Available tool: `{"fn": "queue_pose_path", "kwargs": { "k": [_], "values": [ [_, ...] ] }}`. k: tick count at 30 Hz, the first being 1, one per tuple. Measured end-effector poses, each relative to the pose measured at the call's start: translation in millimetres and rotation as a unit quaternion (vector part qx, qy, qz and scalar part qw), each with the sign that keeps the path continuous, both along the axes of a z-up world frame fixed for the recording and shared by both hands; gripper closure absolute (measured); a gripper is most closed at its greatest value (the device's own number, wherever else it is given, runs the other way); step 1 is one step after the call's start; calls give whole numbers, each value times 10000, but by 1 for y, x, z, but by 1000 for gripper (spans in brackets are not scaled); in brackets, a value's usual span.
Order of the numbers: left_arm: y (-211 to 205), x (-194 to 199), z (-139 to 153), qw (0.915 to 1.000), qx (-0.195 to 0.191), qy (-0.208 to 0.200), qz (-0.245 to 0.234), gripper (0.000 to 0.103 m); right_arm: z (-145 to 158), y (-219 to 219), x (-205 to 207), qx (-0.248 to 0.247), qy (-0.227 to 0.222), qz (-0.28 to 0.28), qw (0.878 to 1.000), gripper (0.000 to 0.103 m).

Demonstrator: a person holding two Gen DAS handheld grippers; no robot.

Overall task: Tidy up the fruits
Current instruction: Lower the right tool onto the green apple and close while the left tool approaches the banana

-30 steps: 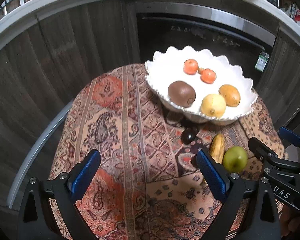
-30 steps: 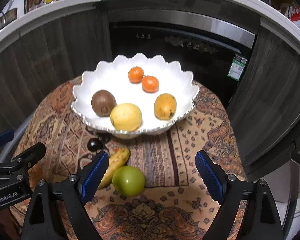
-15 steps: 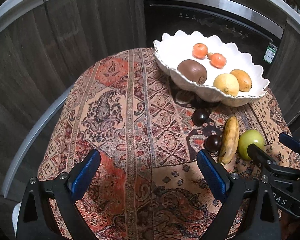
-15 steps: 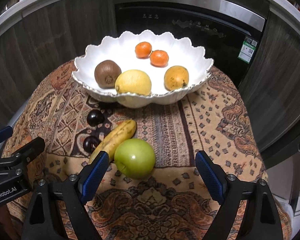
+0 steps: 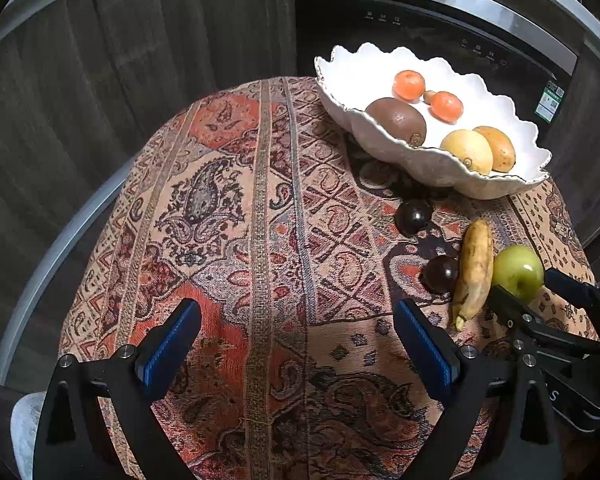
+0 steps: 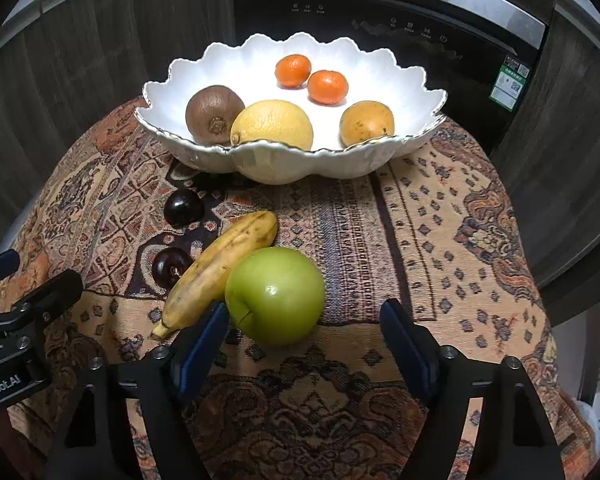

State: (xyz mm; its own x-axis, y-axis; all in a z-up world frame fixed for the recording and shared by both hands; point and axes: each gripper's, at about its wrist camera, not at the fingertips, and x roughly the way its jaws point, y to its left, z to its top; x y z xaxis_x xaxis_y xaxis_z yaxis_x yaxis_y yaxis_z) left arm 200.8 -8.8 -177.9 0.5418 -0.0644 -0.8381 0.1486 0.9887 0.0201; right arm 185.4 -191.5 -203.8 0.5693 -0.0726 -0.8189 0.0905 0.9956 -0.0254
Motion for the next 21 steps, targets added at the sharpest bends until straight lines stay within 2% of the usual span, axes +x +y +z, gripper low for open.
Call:
{"fn": "queue_pose_path", "kwargs": {
  "k": [6,11,15,17,18,21],
  "values": [
    [0,2,-4,10000,-22,53,-4,5,-3,1,6,32,-115,56,9999,32],
    [0,3,-6,10000,-20,94,-1,5,-5,2,9,89,-208,167,9996,41],
    [0,3,-7,9999,-4,110,6,5,-7,3,13,99,-245,237,9994,42],
    [-1,3,-8,9999,6,116,2,5,-9,4,15,178,-248,322,9990,52],
    [-1,3,-8,9999,7,119,0,5,-9,5,16,206,-244,358,9988,53],
    [-2,3,-8,9999,27,120,-7,5,-9,5,16,237,-275,361,9987,53]
  ]
}}
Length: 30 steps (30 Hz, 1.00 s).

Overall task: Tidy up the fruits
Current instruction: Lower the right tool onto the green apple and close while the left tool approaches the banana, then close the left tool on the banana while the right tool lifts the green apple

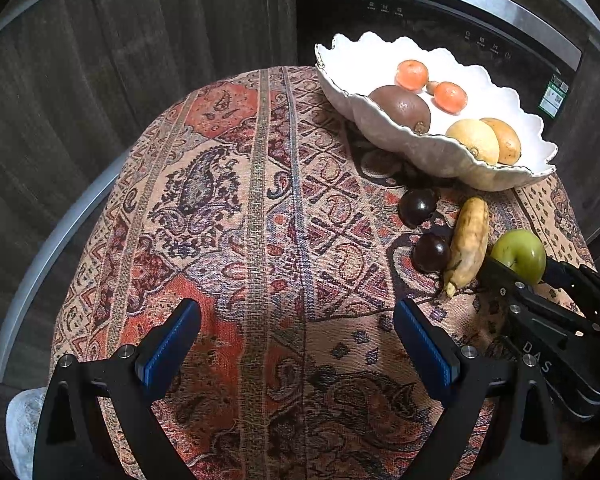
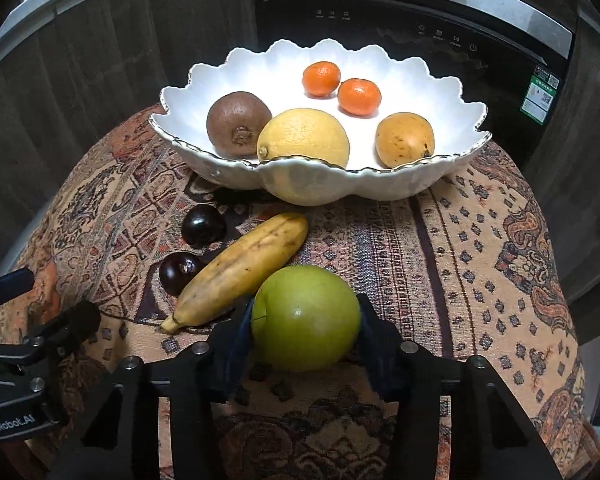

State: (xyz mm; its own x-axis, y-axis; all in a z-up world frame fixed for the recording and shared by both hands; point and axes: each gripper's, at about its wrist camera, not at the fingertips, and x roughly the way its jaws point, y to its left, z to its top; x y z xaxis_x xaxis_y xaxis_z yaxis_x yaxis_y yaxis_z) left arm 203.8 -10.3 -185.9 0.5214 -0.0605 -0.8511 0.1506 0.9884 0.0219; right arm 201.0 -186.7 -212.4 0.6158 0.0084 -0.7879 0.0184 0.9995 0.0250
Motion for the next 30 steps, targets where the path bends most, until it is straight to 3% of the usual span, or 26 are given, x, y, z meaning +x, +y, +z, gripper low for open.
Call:
{"fn": "queue_pose_path", "kwargs": {
  "k": [7,15,22,27,30],
  "values": [
    [-10,0,5,9999,3,-75,-116,5,6,-13,-6,3,28,-210,9998,54],
    [-52,-1,16,9974,1,-263,-673,7,22,-53,-23,106,13,-740,9972,54],
    [-92,12,22,9922,-4,-323,-1204,16,32,-83,-29,259,-104,-1057,9940,54],
    [-114,20,17,9866,191,-354,-1581,21,35,-94,-30,311,-150,-1184,9924,54],
    [-122,23,13,9837,201,-267,-1767,32,35,-98,-30,377,-165,-1206,9918,54]
  ]
}}
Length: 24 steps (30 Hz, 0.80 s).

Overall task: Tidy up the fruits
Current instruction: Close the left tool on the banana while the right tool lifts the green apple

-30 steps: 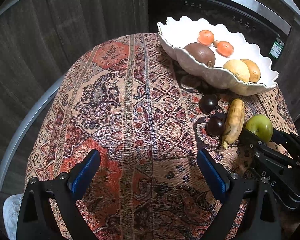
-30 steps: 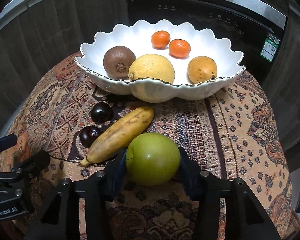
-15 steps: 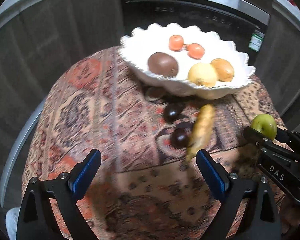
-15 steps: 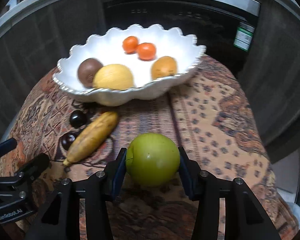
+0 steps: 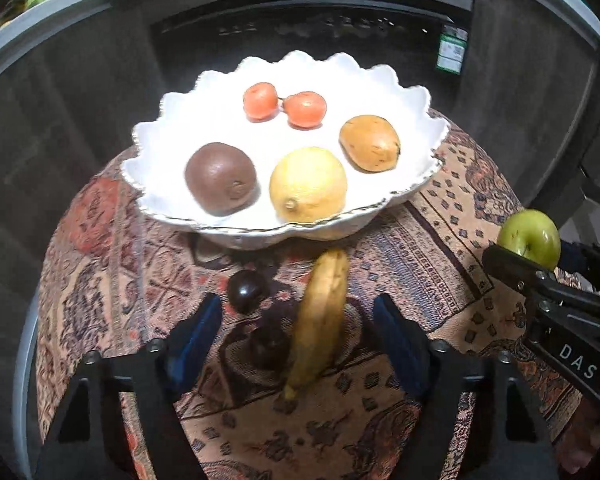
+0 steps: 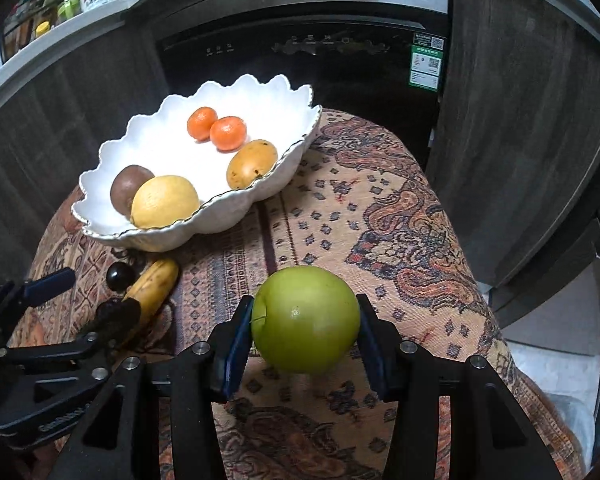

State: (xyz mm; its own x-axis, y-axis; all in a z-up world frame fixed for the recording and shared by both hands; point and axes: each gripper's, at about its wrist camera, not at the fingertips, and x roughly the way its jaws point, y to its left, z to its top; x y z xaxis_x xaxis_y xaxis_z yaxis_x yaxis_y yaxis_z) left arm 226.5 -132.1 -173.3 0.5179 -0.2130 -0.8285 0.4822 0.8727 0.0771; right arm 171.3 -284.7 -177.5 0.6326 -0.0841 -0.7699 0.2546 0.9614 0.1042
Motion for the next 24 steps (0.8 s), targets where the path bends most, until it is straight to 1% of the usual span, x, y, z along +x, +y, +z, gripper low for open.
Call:
{"fn": "queue_pose_path", "kwargs": {
  "k": [1,7,10,12,13,19,21,24],
  "values": [
    [-3,1,-2,10000,16,40,-60,34,0,-1,0,17,-6,3,10000,54],
    [-12,3,-13,9995,80,164,-268,39,-2,-4,1,88,-38,-7,10000,54],
    [-16,4,-20,9990,171,226,-347,45,-5,-6,2,121,-17,-25,9999,54],
    [-19,6,-25,9986,239,287,-383,51,-7,-7,2,142,-6,-23,9999,54],
    [-20,6,-27,9984,268,308,-392,58,-8,-7,3,147,-5,-21,9999,54],
    [-24,8,-29,9983,264,294,-432,65,-10,-10,4,246,-14,-26,9997,54],
    [-25,8,-28,9984,308,252,-403,73,-11,-11,5,274,-13,-39,9996,54],
    [-23,11,-28,9987,259,300,-333,75,-12,-13,5,290,-21,-55,9996,54]
  ]
}}
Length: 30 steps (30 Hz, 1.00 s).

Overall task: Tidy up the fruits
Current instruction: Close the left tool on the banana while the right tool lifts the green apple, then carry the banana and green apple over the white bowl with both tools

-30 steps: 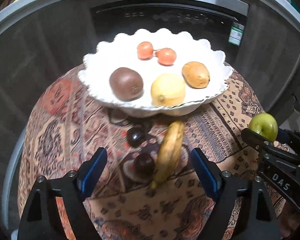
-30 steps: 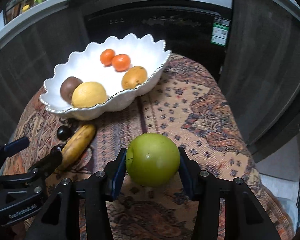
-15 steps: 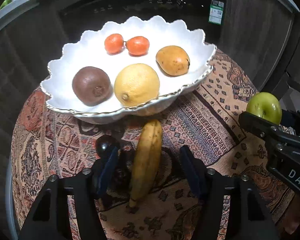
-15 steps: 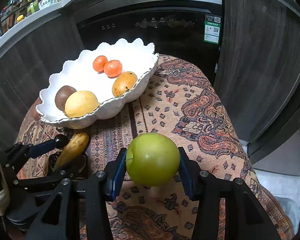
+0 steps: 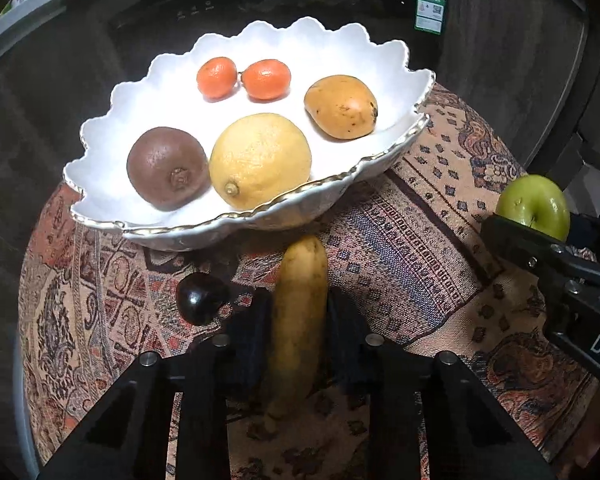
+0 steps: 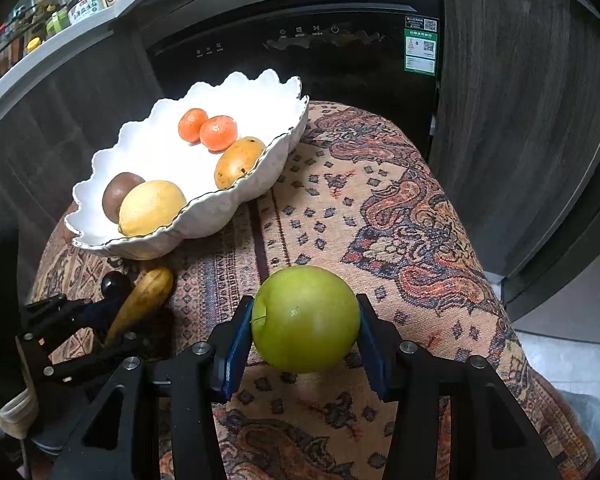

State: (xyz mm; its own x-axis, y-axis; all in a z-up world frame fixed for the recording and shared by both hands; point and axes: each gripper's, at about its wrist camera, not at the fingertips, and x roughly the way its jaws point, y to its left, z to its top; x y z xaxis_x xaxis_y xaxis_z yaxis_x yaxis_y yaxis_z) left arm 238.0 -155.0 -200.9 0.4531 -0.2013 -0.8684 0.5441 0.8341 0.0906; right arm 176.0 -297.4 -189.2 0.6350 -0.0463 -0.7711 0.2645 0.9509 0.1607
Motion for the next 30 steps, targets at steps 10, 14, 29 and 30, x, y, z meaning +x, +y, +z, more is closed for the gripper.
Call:
{"fn": "queue_pose_path", "kwargs": {
  "k": [10,14,29,30],
  "values": [
    [6,-10,7,9998,-28,12,171,76,-2,-2,-1,172,-41,7,9998,54],
    [7,-18,13,9996,-53,-21,276,76,0,-3,-3,230,-88,-10,9997,54],
    [25,-34,55,9976,-156,-261,620,76,32,3,-15,157,-532,72,9984,54],
    [26,-34,58,9975,-167,-278,630,76,35,5,-15,141,-574,94,9982,54]
  ]
}}
